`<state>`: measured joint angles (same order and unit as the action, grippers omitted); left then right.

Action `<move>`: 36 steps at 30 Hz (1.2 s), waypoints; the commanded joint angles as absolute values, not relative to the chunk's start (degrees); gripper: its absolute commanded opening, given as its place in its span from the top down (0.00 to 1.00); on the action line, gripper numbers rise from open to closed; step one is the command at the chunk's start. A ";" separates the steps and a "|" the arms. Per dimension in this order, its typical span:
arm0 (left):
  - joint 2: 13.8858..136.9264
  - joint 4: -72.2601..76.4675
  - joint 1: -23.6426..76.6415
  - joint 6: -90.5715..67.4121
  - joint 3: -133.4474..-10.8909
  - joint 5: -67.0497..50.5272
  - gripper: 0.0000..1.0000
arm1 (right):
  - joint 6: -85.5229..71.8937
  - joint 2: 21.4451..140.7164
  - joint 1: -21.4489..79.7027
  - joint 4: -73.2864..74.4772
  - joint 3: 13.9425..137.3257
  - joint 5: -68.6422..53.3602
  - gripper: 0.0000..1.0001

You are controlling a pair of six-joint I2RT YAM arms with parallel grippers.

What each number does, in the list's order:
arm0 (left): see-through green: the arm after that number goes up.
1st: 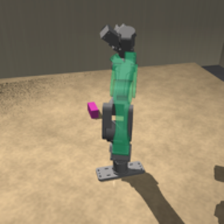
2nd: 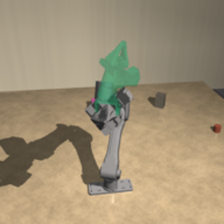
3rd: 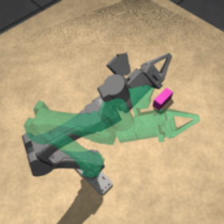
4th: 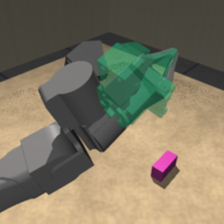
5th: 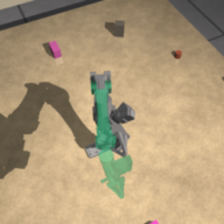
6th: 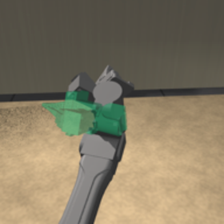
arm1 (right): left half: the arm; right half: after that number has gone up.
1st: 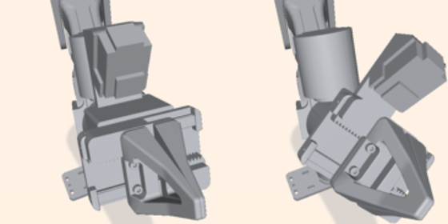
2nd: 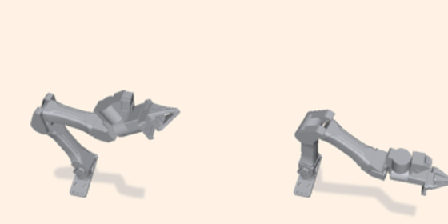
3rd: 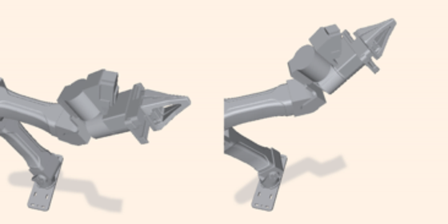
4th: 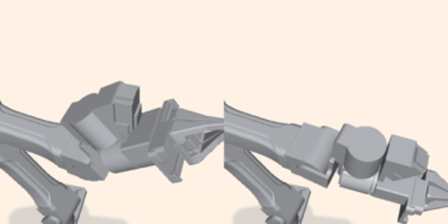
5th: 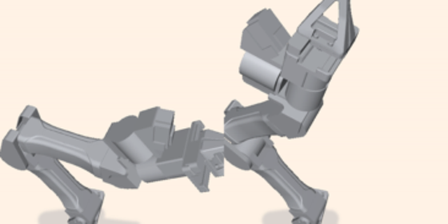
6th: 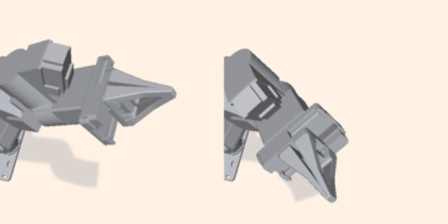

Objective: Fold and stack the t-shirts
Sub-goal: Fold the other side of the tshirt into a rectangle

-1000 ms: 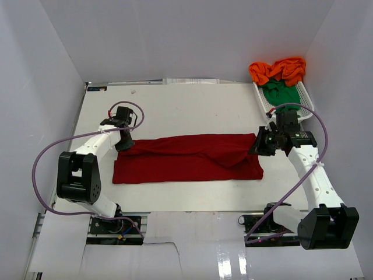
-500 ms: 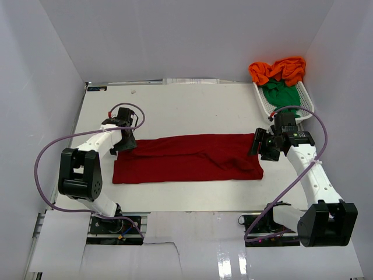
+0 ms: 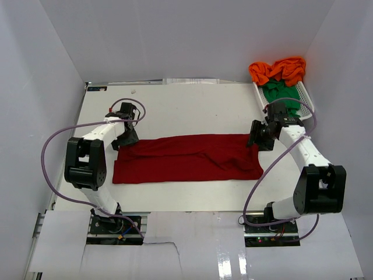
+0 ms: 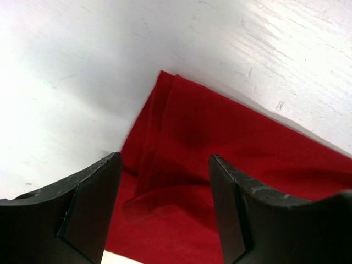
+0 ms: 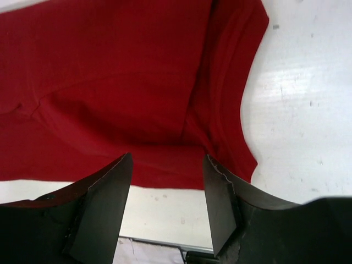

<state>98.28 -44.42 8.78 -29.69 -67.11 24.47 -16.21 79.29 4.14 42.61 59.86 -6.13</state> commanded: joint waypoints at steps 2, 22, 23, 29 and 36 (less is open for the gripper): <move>98.26 -42.98 7.12 -33.57 -68.64 19.61 0.25 | -16.00 84.63 4.04 37.09 65.29 -4.66 0.42; 102.05 -39.29 2.11 -35.77 -68.91 10.46 0.28 | -17.84 103.26 3.34 28.65 69.87 -2.29 0.50; 101.61 -39.20 1.94 -35.77 -68.73 10.46 0.28 | -17.84 103.53 3.17 28.30 69.87 -2.29 0.52; 99.41 -38.50 0.09 -33.67 -67.68 8.53 0.28 | -17.40 105.91 2.73 26.98 69.52 -2.37 0.75; 99.67 -36.83 -3.16 -33.05 -66.01 5.54 0.32 | -17.49 106.17 2.72 26.19 69.08 -2.90 0.92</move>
